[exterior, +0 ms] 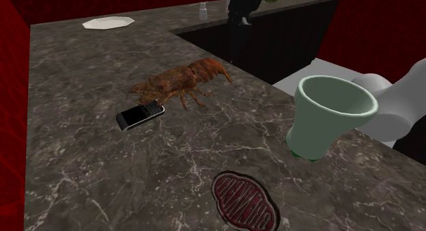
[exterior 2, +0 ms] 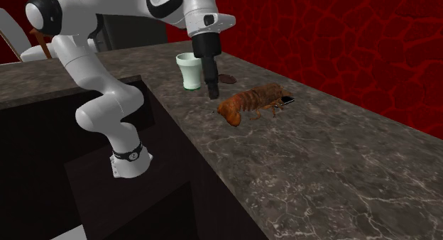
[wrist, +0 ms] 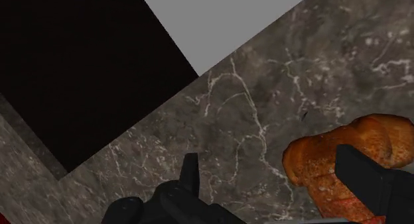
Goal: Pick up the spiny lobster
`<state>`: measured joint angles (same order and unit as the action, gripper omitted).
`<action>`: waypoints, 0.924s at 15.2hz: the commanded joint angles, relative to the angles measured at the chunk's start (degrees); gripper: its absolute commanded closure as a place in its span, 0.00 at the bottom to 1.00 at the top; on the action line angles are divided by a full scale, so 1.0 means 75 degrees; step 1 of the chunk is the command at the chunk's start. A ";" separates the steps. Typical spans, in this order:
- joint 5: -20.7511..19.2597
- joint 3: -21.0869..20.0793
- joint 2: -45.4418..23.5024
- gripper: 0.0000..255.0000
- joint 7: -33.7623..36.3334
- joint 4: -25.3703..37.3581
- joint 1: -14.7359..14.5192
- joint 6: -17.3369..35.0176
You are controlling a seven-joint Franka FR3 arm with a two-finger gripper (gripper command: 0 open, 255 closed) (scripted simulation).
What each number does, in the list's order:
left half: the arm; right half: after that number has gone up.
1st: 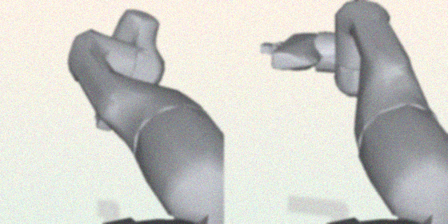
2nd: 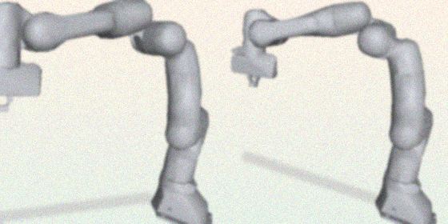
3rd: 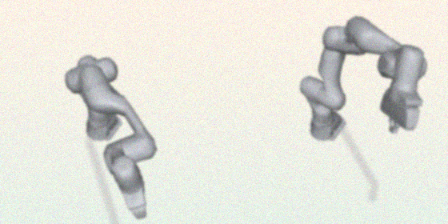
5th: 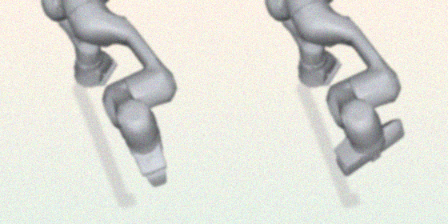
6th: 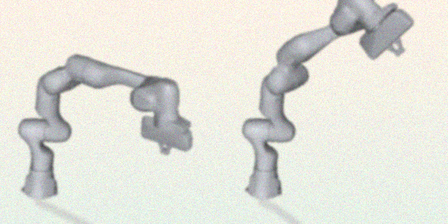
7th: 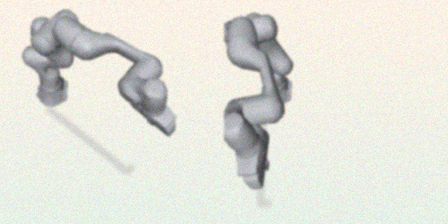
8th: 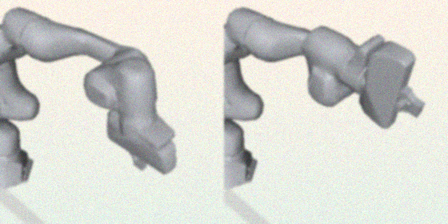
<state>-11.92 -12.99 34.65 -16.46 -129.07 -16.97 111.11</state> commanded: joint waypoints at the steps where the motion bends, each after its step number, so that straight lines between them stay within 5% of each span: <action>1: -0.0085 -0.0265 -0.0105 0.00 -0.0201 0.0007 -0.0247 0.0220; 5: -0.0268 -0.0677 -0.0223 0.00 -0.0690 -0.0075 -0.0710 0.0656; 14: -0.0357 -0.0775 -0.0211 0.00 -0.0460 -0.0850 -0.0745 0.1400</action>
<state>-14.53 -18.79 33.03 -20.08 -134.84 -22.56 121.03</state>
